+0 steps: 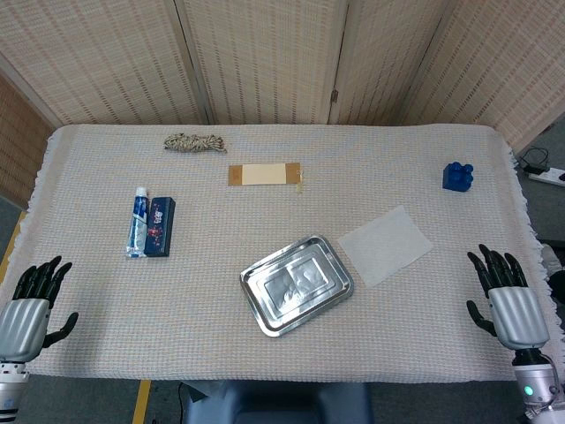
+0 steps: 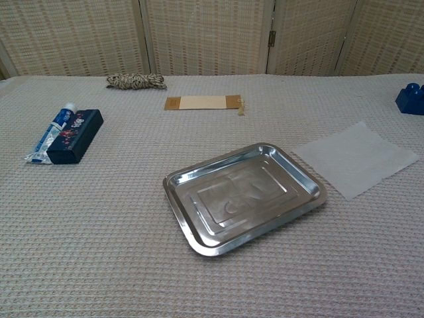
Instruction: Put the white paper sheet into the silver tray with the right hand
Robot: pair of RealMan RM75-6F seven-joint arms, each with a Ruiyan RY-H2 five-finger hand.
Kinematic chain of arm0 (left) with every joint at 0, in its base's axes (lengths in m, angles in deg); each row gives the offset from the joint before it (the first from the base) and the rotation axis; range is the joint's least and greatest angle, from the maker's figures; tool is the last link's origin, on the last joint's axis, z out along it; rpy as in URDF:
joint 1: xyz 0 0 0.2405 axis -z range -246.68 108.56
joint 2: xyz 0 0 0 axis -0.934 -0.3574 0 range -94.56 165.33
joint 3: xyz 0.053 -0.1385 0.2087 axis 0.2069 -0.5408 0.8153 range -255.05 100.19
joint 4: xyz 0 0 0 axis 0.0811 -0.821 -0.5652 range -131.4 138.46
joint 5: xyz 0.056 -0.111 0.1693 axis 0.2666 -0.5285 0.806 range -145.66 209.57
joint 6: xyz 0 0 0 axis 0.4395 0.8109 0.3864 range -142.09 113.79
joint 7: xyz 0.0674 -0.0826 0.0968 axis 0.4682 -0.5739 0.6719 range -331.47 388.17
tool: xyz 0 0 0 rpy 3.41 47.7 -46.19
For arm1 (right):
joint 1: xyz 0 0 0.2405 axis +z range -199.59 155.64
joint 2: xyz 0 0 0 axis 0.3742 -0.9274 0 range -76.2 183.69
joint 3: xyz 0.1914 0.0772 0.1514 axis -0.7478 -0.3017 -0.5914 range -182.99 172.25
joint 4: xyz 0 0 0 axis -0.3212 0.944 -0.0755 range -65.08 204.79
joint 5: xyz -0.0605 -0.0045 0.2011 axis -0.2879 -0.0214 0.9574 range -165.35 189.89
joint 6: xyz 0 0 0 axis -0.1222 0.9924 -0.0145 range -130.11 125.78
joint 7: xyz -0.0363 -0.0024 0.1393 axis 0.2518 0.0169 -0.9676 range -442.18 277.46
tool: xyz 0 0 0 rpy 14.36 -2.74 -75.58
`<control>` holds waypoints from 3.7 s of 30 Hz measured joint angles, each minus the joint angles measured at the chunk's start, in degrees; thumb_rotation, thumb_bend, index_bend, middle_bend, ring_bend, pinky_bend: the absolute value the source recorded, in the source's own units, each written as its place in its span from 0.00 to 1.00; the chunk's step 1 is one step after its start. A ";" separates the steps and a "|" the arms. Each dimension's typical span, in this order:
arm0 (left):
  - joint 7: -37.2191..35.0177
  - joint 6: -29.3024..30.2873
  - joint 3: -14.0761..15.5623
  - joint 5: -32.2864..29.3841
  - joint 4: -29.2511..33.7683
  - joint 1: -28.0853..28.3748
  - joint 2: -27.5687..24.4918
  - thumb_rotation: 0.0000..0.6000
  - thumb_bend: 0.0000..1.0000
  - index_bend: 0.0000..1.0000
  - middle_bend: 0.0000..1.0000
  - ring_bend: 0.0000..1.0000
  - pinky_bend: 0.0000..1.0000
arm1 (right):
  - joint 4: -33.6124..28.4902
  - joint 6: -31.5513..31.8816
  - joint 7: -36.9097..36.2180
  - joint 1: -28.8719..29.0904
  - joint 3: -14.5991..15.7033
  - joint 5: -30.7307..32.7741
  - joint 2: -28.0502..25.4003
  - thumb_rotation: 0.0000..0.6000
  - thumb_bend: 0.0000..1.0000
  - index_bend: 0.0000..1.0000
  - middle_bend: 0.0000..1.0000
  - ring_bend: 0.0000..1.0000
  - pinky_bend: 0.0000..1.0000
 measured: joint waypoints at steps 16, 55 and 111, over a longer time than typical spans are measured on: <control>-1.44 0.06 0.24 1.06 0.30 0.29 -0.15 1.00 0.40 0.00 0.00 0.00 0.00 | 2.01 -2.22 -0.43 0.89 -0.57 2.11 1.36 1.00 0.43 0.01 0.00 0.00 0.00; -1.59 -4.07 -0.87 -3.54 -1.80 1.89 0.91 1.00 0.40 0.00 0.00 0.00 0.00 | 67.59 -11.79 -18.71 16.11 -0.15 -2.56 36.36 1.00 0.43 0.39 0.00 0.00 0.00; 0.47 -1.90 -3.70 -9.11 -1.04 0.79 1.18 1.00 0.55 0.00 0.00 0.00 0.00 | 76.04 -16.16 -26.04 23.50 -0.53 -0.60 45.61 1.00 0.44 0.66 0.15 0.00 0.00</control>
